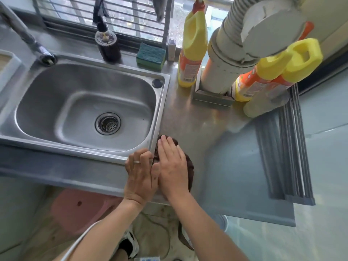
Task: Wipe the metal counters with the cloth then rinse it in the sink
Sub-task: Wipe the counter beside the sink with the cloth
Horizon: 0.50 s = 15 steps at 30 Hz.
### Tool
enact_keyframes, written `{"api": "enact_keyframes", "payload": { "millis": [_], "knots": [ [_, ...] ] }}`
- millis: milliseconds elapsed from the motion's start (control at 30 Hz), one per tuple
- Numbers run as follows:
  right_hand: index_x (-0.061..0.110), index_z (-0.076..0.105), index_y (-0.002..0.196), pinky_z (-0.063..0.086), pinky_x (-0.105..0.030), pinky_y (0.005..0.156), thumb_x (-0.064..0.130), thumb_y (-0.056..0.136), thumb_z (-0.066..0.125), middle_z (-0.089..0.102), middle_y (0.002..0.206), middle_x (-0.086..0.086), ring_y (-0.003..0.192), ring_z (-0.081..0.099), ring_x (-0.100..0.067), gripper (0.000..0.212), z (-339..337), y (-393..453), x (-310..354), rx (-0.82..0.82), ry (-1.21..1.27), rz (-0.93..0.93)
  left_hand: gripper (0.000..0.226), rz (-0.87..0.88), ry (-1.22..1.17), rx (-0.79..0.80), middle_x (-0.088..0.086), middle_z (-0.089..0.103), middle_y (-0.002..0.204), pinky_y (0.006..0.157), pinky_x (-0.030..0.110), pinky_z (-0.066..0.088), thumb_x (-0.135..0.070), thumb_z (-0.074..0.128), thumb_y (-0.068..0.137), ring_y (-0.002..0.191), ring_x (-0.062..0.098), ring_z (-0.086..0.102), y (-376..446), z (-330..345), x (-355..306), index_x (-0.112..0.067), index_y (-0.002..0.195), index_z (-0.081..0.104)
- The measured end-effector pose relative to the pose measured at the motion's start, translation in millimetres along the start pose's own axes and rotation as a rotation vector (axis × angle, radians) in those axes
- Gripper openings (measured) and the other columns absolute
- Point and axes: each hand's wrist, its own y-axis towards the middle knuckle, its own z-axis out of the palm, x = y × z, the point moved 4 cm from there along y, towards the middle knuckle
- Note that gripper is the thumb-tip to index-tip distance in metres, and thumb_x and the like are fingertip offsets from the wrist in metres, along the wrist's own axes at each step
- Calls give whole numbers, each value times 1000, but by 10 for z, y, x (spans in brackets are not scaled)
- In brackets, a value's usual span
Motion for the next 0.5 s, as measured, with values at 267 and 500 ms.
{"api": "enact_keyframes", "payload": {
  "millis": [267,500],
  "knots": [
    [11,37,156,18,-40,125,14,89,40,34,164,-4,154,26,-19,67,14,1522,-397,21,37,174,27,-13,-10,53,4,47,111,93,46,35,-38,26,101,97,28,47,9,51,24,-17,104,42],
    [8,59,140,31,-41,121,10,80,45,55,150,-5,144,45,-21,62,-135,401,-140,-67,163,63,25,-16,-32,43,7,52,109,95,42,31,-38,26,101,99,27,47,22,35,20,-18,101,41]
  ]
}}
